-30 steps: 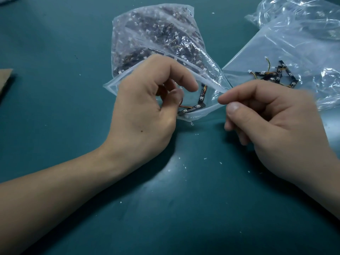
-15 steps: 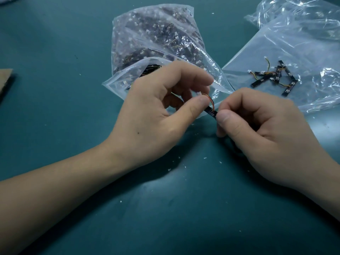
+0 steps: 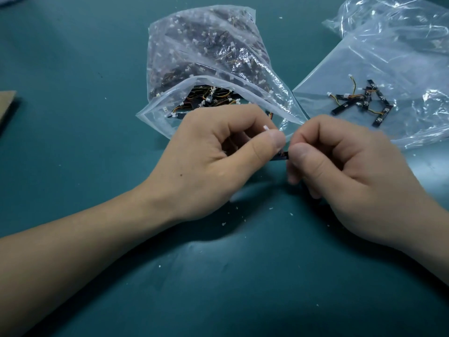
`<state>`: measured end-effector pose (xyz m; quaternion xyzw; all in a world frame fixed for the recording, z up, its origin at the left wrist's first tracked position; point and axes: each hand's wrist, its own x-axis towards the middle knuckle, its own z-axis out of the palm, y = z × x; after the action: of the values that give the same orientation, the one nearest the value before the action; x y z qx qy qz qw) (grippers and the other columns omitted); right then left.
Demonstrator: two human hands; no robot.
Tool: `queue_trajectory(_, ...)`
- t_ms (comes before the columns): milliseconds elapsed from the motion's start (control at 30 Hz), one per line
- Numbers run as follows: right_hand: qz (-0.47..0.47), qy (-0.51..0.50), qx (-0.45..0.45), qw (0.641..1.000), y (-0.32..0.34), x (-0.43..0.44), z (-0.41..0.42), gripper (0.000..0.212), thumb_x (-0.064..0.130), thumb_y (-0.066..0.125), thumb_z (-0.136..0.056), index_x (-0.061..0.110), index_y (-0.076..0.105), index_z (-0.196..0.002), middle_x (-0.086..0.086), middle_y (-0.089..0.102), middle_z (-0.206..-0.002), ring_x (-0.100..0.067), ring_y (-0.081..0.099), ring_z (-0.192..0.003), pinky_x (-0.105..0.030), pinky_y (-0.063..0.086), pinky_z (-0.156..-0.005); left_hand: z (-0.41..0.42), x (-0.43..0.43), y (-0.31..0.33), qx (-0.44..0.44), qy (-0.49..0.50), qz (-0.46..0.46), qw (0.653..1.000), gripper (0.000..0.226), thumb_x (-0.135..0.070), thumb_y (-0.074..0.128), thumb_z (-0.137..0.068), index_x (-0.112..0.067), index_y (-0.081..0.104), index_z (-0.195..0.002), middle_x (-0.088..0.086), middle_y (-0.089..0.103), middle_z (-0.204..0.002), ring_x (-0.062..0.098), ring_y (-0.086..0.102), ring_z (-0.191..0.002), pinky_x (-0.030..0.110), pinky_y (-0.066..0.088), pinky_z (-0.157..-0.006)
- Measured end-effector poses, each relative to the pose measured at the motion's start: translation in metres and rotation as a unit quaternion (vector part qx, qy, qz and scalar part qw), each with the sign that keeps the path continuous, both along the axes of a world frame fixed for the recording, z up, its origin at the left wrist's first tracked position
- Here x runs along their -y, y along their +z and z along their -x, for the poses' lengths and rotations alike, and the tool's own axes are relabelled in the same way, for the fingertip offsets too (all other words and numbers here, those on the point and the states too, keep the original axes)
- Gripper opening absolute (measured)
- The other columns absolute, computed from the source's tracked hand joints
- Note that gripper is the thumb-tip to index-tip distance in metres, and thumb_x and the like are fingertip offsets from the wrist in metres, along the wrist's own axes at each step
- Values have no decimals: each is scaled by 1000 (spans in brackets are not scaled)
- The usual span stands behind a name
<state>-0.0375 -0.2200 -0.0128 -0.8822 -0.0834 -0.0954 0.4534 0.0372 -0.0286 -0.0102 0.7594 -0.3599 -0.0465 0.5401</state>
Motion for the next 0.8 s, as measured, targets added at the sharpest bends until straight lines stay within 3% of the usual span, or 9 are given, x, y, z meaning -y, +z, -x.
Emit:
queue_trajectory(67, 16, 11, -3, 1000, 0, 0, 0, 16, 32, 57, -101, 31, 58, -85, 12, 68, -73, -10, 59, -57, -10, 39, -56, 0, 1, -1, 3, 12, 5, 1000, 15, -19, 67, -97, -12, 72, -84, 2, 65, -71, 25, 57, -62, 33, 45, -56)
queue_trajectory(167, 9, 4, -3, 1000, 0, 0, 0, 15, 28, 57, -101, 31, 59, -86, 13, 68, -72, -8, 61, -58, -8, 39, -56, 0, 3, -1, -5, 36, -4, 999, 22, -26, 70, -96, -17, 69, -76, -1, 61, -62, 13, 49, -52, 20, 37, -51)
queue_trajectory(233, 9, -3, 5, 1000, -1, 0, 0, 15, 34, 56, -101, 31, 58, -86, 11, 69, -73, -13, 61, -58, -14, 41, -54, 1, 2, 0, -4, 38, -16, 999, 28, -31, 69, -97, -22, 67, -70, 0, 57, -57, 5, 43, -51, 16, 33, -51)
queue_trajectory(333, -29, -21, -1, 999, -2, 1, -1, 18, 42, 50, -99, 31, 57, -87, 8, 70, -74, -20, 58, -54, -27, 45, -51, 2, 1, 0, 21, 11, -37, 999, 21, -27, 66, -97, -18, 70, -79, 2, 60, -62, 15, 52, -55, 23, 40, -53)
queue_trajectory(500, -108, -7, -19, 994, -2, 2, -1, 19, 42, 52, -98, 27, 63, -96, 2, 73, -77, -19, 59, -53, -32, 50, -53, 1, 1, 2, 22, 15, -40, 999, 9, -13, 66, -93, -10, 70, -85, 2, 62, -67, 19, 53, -59, 22, 42, -57)
queue_trajectory(633, -59, 1, -6, 998, -3, 2, 0, 19, 40, 52, -100, 28, 65, -94, 6, 72, -76, -21, 59, -54, -41, 49, -53, 1, 1, 1, -3, 0, -26, 1000, 11, -13, 66, -91, -9, 68, -80, 6, 60, -67, 24, 51, -59, 28, 41, -55)
queue_trajectory(733, -55, -3, 0, 998, -3, 2, 1, 20, 38, 53, -98, 26, 66, -91, 6, 71, -74, -22, 58, -53, -44, 47, -51, 3, 1, 2, 8, -4, -37, 999, 13, -10, 67, -90, -8, 66, -77, 4, 58, -65, 20, 48, -58, 21, 38, -54)
queue_trajectory(800, -44, 1, 1, 999, -3, 2, 2, 20, 39, 53, -98, 26, 67, -90, 5, 70, -74, -22, 58, -55, -44, 47, -54, 4, 0, 2, 3, -9, -29, 1000, 13, -8, 65, -89, -6, 63, -76, 6, 58, -65, 21, 48, -57, 24, 39, -53)
